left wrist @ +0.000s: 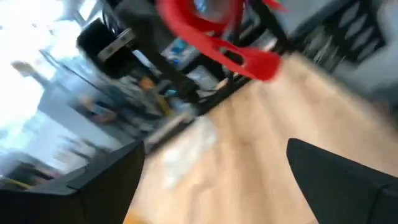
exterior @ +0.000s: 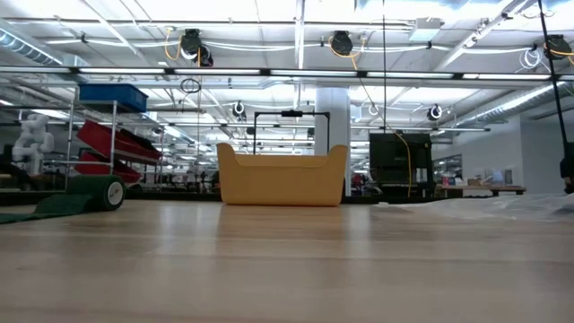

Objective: Roll bandage
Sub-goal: Roll the red bandage

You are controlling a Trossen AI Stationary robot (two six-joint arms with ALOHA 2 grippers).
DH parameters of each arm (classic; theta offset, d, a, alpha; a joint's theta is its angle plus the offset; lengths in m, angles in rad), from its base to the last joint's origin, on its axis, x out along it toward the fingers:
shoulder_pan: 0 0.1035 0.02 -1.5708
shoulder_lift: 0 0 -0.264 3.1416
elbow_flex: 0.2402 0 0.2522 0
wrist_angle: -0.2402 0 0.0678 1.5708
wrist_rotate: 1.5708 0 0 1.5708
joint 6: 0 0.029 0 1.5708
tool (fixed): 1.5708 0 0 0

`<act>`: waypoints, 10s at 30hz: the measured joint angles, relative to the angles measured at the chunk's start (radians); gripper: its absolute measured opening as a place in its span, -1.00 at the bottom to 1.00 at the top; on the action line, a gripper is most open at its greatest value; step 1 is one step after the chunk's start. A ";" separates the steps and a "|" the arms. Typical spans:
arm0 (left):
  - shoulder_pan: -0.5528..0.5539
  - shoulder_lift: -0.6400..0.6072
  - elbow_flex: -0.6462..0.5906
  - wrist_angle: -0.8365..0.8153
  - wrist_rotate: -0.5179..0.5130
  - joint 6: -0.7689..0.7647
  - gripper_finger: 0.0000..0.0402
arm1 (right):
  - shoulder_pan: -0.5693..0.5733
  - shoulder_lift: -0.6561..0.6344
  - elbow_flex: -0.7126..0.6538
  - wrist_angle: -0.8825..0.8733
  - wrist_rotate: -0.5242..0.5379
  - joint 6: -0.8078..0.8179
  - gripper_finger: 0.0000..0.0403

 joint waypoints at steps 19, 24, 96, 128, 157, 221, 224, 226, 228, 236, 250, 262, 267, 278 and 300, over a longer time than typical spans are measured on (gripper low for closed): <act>-0.016 0.180 0.276 0.240 -0.114 0.634 0.57 | -0.048 0.000 0.001 0.049 0.025 0.012 -0.92; -0.027 0.180 0.306 0.121 -0.111 0.660 0.57 | -0.035 0.000 0.001 0.049 0.023 0.018 -0.92; 0.074 0.071 0.405 -0.250 -0.005 0.839 0.42 | -0.073 -0.023 0.001 0.115 0.027 0.020 -0.92; 0.117 0.071 0.427 -0.248 0.008 0.864 0.41 | -0.082 -0.023 0.001 0.131 0.031 0.015 -0.92; 0.046 0.071 0.482 -0.251 0.002 0.862 -0.76 | -0.082 -0.023 0.000 0.134 0.022 0.008 -0.92; 0.313 -0.303 0.487 -0.547 -0.062 0.676 -0.96 | 0.004 -0.023 0.000 0.143 0.021 -0.031 -0.92; 0.338 -0.304 0.487 -0.545 -0.070 0.676 -0.96 | 0.005 -0.023 0.000 0.147 0.019 -0.031 -0.92; 0.356 -0.305 0.487 -0.538 -0.072 0.676 -0.96 | 0.005 -0.023 0.000 0.146 0.018 -0.031 -0.92; 0.376 -0.305 0.487 -0.537 -0.072 0.676 -0.96 | 0.005 -0.023 0.000 0.146 0.018 -0.031 -0.92; 0.443 -0.305 0.487 -0.537 -0.072 0.676 -0.96 | 0.005 -0.023 0.000 0.147 -0.009 -0.031 -0.92; 0.540 -0.309 0.487 -0.489 -0.052 0.676 -0.96 | 0.015 -0.023 0.000 0.173 -0.057 -0.053 -0.92; 0.563 -0.310 0.487 -0.523 -0.064 0.649 -0.96 | 0.017 -0.023 0.000 0.176 -0.057 -0.061 -0.92; 0.509 -0.309 0.487 -0.712 -0.066 0.583 -0.80 | 0.017 -0.023 0.000 0.176 -0.057 -0.073 -0.92; 0.453 -0.316 0.487 -0.745 -0.083 0.495 0.05 | 0.019 -0.023 0.000 0.176 -0.057 -0.075 -0.92; 0.156 -0.291 0.488 -0.729 0.052 -0.119 0.29 | 0.015 -0.022 0.000 0.176 0.109 -0.117 -0.92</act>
